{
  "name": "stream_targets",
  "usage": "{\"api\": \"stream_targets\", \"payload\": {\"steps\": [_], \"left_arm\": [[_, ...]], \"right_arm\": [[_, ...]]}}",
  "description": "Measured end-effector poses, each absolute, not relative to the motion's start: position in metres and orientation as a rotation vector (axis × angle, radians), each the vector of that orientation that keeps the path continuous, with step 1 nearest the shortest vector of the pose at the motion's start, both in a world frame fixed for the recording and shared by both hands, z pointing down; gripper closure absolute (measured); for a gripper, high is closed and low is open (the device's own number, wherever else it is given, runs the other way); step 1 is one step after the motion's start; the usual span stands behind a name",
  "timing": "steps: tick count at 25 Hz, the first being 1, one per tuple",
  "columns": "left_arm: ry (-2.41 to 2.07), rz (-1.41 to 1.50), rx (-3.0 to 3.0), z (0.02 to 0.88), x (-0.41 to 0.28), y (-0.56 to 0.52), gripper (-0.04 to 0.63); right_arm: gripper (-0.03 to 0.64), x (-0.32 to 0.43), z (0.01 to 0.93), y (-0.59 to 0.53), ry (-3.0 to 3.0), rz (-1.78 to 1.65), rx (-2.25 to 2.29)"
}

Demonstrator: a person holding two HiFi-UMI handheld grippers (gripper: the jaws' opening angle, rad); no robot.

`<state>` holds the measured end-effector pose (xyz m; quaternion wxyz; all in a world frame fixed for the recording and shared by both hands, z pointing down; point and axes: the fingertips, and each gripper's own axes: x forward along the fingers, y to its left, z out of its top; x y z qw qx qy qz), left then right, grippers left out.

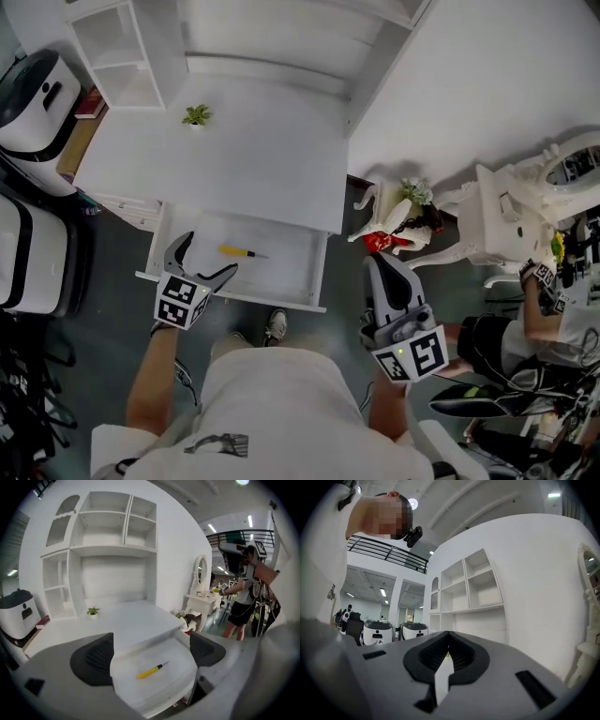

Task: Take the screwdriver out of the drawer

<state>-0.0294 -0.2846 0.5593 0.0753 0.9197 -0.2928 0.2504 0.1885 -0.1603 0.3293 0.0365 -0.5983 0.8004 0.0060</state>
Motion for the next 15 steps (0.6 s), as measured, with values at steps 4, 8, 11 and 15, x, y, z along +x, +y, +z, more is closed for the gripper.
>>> {"api": "stream_targets", "payload": {"steps": [4, 8, 11, 15], "left_arm": [[-0.745, 0.963, 2.766, 0.616, -0.015, -0.292, 0.081], [-0.539, 1.144, 2.794, 0.659, -0.001, -0.288, 0.083], [-0.374, 1.297, 2.800, 0.691, 0.006, -0.285, 0.085], [-0.188, 1.480, 2.804, 0.731, 0.014, -0.287, 0.114]], "right_arm": [[0.607, 0.197, 0.333, -0.152, 2.446, 0.002, -1.894], [0.607, 0.207, 0.339, -0.141, 2.433, -0.023, -1.964], [0.607, 0.212, 0.343, -0.134, 2.423, -0.036, -2.014], [0.607, 0.216, 0.351, -0.125, 2.408, -0.073, -2.080]]}}
